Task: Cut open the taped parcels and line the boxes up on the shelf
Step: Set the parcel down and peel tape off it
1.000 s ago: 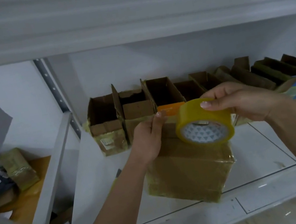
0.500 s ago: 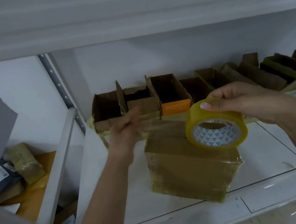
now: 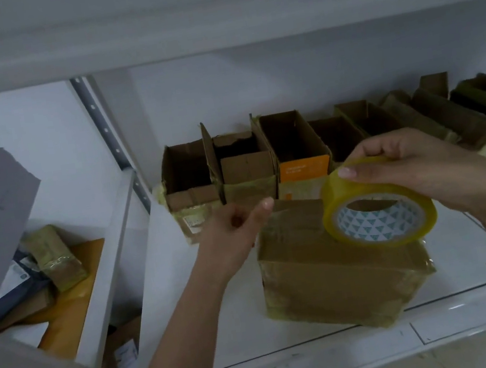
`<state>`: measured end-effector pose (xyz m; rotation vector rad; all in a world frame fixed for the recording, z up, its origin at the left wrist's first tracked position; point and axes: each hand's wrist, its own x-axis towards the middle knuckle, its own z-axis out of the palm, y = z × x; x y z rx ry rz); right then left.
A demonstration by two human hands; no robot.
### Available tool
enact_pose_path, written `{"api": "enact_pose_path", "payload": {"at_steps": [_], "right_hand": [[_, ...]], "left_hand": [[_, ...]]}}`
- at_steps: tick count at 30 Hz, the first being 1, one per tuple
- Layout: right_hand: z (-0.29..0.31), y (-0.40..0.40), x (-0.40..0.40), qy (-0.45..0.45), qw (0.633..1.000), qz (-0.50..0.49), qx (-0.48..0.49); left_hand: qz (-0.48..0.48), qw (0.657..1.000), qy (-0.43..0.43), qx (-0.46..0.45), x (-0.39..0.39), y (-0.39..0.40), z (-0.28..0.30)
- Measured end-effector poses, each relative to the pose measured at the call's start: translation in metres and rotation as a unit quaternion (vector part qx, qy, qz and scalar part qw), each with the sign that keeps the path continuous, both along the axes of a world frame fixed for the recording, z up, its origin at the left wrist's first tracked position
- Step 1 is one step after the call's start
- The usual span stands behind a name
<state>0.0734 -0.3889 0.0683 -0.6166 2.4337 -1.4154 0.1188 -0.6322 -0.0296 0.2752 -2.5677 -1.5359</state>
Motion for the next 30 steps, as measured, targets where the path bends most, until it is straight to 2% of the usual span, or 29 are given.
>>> {"api": "enact_pose_path", "payload": {"at_steps": [3,5,8,14,20,25,30], "right_hand": [[0.000,-0.001,-0.001,-0.002,1.000,-0.007,-0.006],[0.002,-0.002,-0.001,-0.010,1.000,-0.009,-0.004],[0.002,-0.006,-0.003,-0.015,1.000,-0.002,0.007],[0.003,-0.004,-0.005,-0.017,1.000,-0.003,0.021],[0.006,-0.014,-0.004,-0.011,0.999,0.000,0.052],[0.004,-0.025,0.002,0.017,0.998,-0.014,0.063],[0.003,-0.042,0.002,0.047,0.991,-0.021,0.123]], "left_hand": [[0.012,0.985,0.124,-0.123,-0.007,0.005,0.002],[0.008,0.966,0.216,-0.142,-0.010,0.001,0.013],[-0.005,0.953,0.259,-0.154,-0.017,-0.007,0.031],[0.017,0.978,0.181,-0.103,-0.011,-0.025,0.027],[0.065,0.988,0.115,-0.080,-0.006,-0.054,0.020],[0.079,0.993,0.081,-0.038,-0.006,-0.058,-0.008],[0.084,0.995,0.050,-0.012,-0.009,-0.058,-0.038]]}}
